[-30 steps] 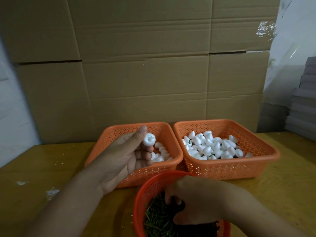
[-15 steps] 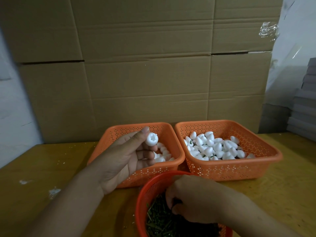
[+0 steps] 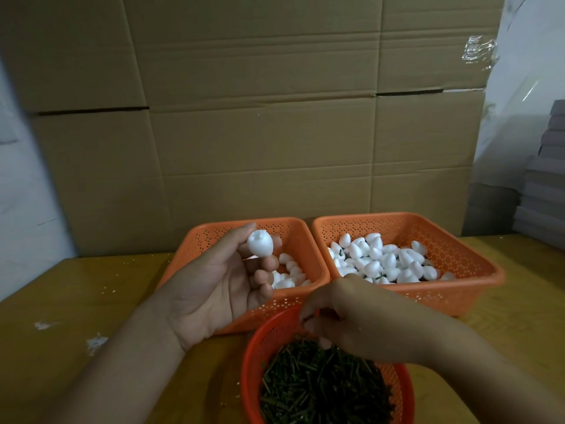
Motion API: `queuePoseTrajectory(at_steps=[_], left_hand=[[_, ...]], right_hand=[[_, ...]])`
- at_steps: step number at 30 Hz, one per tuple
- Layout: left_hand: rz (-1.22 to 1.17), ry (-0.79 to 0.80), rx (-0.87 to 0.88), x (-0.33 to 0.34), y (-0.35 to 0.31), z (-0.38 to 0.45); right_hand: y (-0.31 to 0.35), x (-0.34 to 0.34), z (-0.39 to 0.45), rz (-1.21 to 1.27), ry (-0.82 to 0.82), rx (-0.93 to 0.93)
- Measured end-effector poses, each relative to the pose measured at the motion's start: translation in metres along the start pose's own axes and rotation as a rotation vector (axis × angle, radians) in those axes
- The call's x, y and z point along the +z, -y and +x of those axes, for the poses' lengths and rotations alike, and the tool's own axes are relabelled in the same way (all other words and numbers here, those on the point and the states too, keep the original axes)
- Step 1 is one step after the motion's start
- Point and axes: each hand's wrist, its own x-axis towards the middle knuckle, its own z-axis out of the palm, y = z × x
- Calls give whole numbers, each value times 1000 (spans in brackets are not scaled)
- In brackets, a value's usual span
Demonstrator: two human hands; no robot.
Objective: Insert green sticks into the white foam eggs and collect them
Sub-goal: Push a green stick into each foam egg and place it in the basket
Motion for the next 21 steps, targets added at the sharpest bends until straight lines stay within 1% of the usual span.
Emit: queuePoseTrajectory(at_steps=[3,6,9,13,16,21], left_hand=[[41,-18,34,-1,3,1],[76,-14,93,-4,5,3],[105,-23,142,-7,5,3],[104,-17,164,-8,5,4],[117,-1,181,-6,5,2],[112,-21,208,-7,5,2]], right_hand=[[2,-3,1,120,-31,-1],[5,-7,1,332,-57,26],[9,-10,0,504,-95,16],[15,-13,-1,744,-222,28],[16,-13,-2,746,-313,33],[17,-11,-1,771,-336,57]])
